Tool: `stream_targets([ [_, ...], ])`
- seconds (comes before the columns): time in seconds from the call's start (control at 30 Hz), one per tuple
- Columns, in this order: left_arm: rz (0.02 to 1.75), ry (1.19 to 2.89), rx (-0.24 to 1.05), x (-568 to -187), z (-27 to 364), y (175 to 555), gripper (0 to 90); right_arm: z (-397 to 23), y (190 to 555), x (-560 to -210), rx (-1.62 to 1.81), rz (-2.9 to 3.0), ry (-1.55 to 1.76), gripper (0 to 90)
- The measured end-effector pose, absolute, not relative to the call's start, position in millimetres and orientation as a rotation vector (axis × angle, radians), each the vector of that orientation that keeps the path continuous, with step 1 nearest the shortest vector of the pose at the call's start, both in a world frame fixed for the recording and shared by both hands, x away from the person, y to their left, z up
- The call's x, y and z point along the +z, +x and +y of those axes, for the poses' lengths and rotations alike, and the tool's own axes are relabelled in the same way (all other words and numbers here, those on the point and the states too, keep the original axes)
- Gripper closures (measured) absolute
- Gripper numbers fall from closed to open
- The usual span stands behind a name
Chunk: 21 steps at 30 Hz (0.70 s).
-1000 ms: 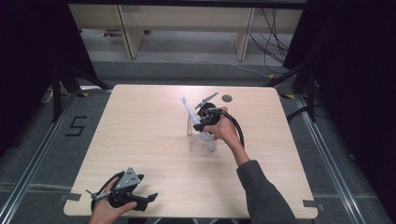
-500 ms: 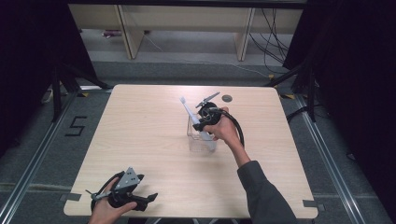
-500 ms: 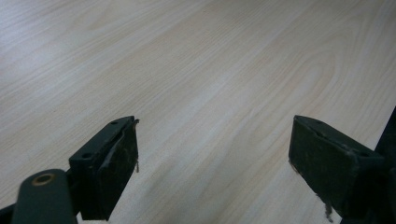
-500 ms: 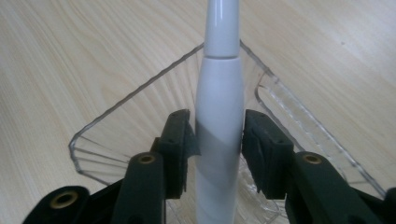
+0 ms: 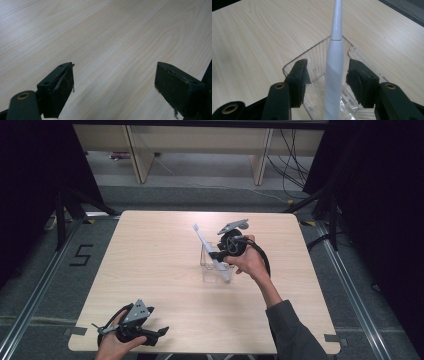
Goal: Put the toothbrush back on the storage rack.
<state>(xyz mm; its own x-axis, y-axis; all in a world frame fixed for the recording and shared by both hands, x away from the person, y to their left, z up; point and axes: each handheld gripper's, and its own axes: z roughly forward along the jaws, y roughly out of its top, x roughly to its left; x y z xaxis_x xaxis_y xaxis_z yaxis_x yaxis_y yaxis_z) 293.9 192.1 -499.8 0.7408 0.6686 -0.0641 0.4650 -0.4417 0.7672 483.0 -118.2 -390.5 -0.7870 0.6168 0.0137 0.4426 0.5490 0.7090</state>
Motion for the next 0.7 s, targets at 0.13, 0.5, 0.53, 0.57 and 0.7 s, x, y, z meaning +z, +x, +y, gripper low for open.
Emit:
stream_targets([
  [0.13,0.845,2.137,0.330,-500.1,193.4,295.4,15.2,-123.5,479.4,-388.1,1.074,2.558,0.891,47.4],
  [0.5,0.848,2.124,0.320,-499.5,192.8,294.3,15.2,-135.8,471.3,-382.7,1.108,2.510,0.975,42.8],
  [0.53,0.849,2.124,0.320,-499.6,192.8,294.3,15.2,-137.4,472.5,-382.7,1.114,2.512,0.918,42.4],
  [0.57,0.843,2.142,0.333,-499.4,193.8,295.0,15.2,-137.5,470.2,-381.7,1.122,2.498,0.942,42.3],
  [0.7,0.845,2.138,0.333,-499.5,193.6,295.0,15.1,-141.2,464.3,-379.1,1.140,2.491,0.925,41.3],
])
